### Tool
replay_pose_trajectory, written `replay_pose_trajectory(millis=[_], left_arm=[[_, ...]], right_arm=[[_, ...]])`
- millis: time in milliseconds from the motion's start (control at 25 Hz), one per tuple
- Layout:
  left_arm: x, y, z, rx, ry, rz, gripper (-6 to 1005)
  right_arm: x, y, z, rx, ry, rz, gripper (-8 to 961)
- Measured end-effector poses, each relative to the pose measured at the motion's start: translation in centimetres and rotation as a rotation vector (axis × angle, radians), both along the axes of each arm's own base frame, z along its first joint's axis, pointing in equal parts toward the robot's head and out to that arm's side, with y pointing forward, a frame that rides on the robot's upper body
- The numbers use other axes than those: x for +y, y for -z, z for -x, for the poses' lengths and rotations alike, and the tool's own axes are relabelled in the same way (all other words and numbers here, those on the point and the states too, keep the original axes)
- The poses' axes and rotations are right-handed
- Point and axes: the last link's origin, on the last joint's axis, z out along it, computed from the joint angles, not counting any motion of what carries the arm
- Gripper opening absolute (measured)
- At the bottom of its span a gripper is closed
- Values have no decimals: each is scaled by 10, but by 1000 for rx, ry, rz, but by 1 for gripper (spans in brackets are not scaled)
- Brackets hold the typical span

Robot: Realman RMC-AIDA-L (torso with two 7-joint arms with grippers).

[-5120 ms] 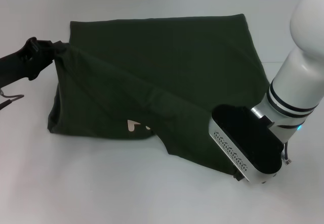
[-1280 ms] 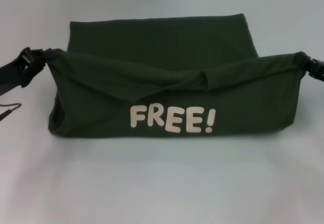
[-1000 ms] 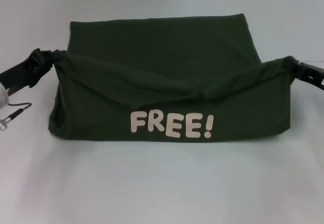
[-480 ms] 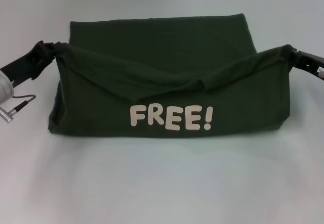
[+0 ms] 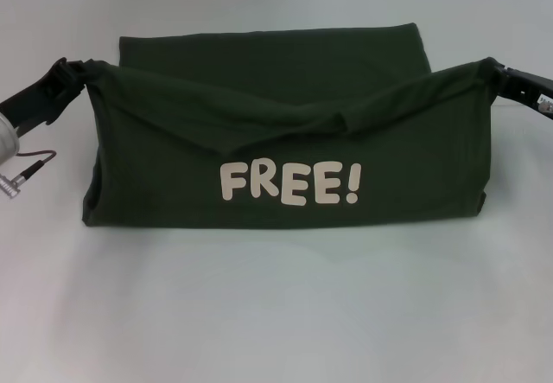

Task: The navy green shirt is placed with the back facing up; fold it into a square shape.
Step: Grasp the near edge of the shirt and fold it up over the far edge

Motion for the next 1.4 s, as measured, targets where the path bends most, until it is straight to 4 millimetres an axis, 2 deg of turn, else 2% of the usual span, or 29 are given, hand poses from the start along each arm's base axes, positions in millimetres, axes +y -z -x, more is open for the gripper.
replay_pose_trajectory(millis=[400,1040,1200,1320,1400], left_arm=[[5,4,-2,38,-8,-11,30],[6,15,-3,96,-7,-33,30],[5,23,2,114,-54,-49,71],[5,28,6,127,-96,-48,102],[5,30,7,131,-110,-47,175]], right_arm=[[8,0,5,-27,11,-13,55],[11,7,6,-33,37,-15,57],[12,9,5,-46,54,-16,57],[13,10,4,-53,70,-17,192],[13,11,4,-62,77,-14,282]])
